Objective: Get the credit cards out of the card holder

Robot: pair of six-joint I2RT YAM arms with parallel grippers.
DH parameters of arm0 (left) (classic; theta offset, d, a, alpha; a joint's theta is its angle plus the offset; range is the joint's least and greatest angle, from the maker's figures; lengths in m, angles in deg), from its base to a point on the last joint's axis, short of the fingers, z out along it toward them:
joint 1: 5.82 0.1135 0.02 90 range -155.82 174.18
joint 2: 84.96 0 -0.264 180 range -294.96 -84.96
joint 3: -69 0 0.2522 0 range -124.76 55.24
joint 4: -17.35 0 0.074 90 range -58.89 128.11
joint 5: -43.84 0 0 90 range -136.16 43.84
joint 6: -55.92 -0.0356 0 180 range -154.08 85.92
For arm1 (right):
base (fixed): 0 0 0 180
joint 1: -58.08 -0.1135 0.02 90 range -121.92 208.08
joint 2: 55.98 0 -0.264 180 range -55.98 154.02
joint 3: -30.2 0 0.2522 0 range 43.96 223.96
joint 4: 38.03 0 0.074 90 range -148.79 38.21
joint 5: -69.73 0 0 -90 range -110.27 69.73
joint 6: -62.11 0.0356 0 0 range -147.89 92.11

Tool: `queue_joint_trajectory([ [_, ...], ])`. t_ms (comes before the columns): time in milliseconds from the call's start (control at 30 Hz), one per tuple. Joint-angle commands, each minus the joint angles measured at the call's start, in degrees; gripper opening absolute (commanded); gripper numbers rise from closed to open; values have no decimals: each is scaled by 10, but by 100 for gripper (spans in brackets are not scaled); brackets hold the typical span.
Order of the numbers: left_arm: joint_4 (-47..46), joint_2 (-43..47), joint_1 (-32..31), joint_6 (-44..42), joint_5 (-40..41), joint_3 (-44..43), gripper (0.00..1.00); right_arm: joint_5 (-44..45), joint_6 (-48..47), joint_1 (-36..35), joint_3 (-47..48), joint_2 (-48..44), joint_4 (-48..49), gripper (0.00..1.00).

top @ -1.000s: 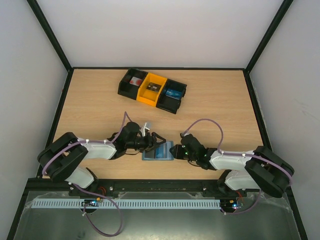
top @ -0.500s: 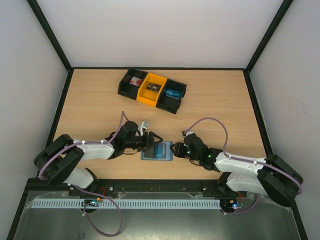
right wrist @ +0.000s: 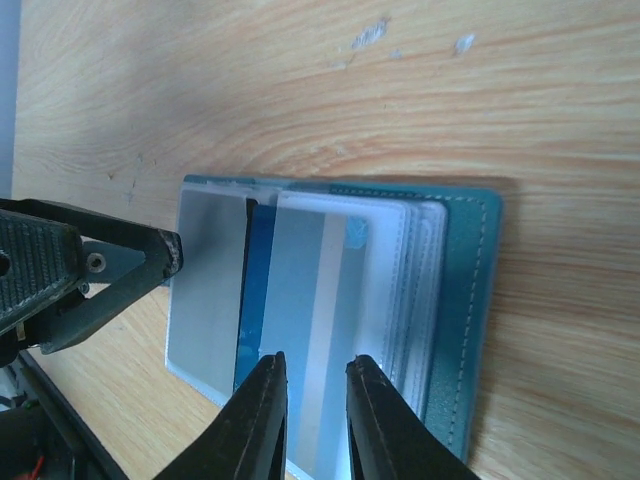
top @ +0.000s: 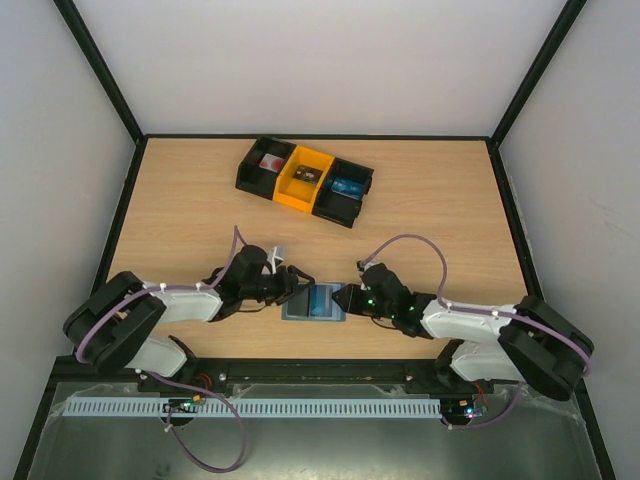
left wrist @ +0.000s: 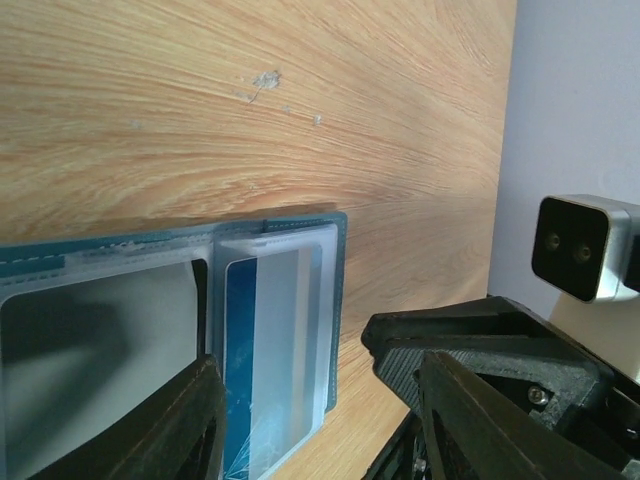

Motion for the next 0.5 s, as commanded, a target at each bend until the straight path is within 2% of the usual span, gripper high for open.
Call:
queue_joint_trajectory([
  [0,-24,-11,2,-3,-8,14,54,-47,24,1,9,39,60,17],
  [133,-35,-19,2,0,-12,17,54,-56,24,1,10,71,65,12],
  [467,-47,-40,-1,3,-19,16,53,-36,32,1,-16,100,57,9],
])
